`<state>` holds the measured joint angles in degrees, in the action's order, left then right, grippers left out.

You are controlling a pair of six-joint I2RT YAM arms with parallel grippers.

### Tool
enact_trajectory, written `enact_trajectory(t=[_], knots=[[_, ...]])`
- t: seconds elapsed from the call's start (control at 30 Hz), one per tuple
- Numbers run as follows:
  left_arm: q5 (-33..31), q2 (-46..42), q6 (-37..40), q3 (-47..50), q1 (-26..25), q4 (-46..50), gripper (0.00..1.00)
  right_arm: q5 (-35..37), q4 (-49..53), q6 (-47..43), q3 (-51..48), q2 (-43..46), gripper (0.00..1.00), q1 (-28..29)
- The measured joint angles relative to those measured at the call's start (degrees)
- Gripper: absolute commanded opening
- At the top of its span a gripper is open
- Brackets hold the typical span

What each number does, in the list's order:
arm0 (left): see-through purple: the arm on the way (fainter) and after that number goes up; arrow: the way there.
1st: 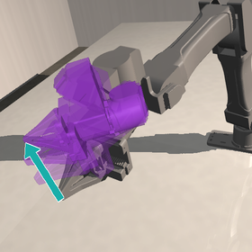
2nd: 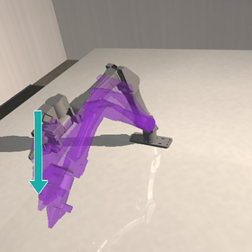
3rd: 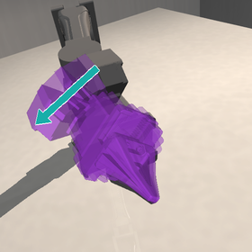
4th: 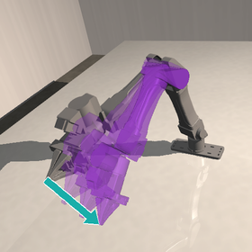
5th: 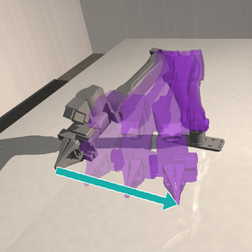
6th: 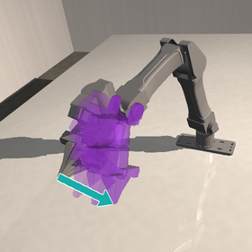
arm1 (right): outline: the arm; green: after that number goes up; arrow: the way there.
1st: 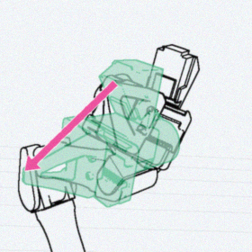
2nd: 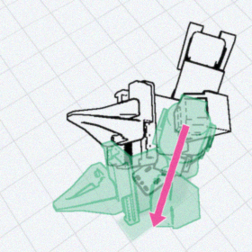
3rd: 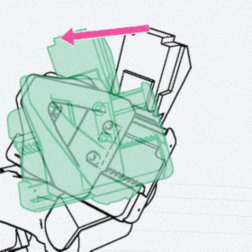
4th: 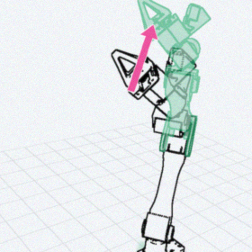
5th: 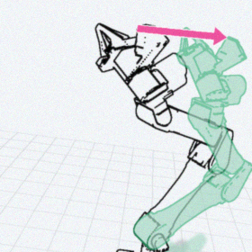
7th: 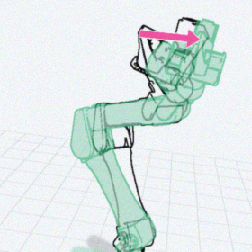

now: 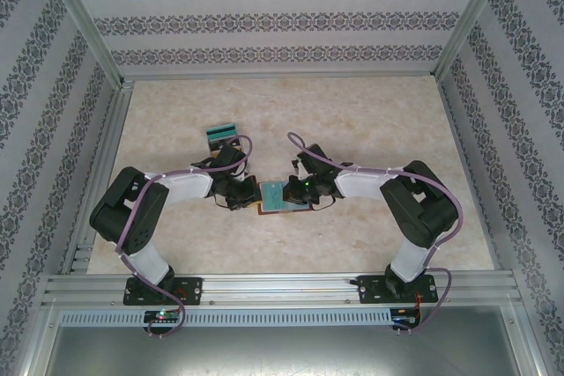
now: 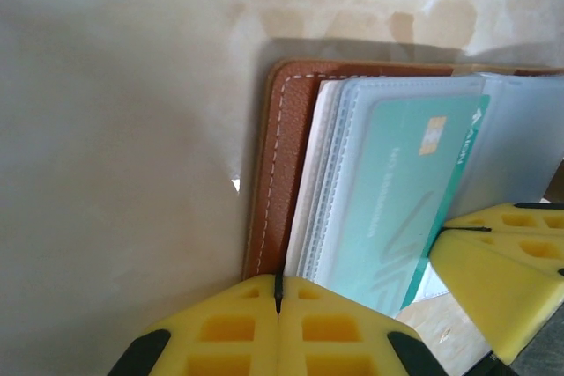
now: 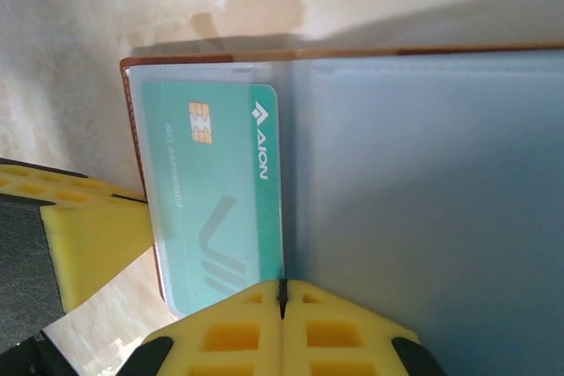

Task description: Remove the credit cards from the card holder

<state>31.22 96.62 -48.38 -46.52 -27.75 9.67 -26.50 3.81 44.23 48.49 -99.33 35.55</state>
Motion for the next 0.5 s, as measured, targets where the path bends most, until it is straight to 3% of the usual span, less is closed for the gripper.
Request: enact_trajectory(t=[0.27,0.33,0.5], knots=[[0.0,0.02,0.22,0.0,0.0,0.02,0.05,-0.02,0.42,-0.26,-2.19,2.54,0.0,-2.36],[0.02,0.04,0.22,0.0,0.0,0.02,0.05,-0.02,0.44,-0.39,-2.19,2.54,0.15,-2.34],[0.02,0.04,0.33,0.0,0.0,0.04,0.05,-0.35,0.42,-1.01,-2.08,2.54,0.2,-2.29]])
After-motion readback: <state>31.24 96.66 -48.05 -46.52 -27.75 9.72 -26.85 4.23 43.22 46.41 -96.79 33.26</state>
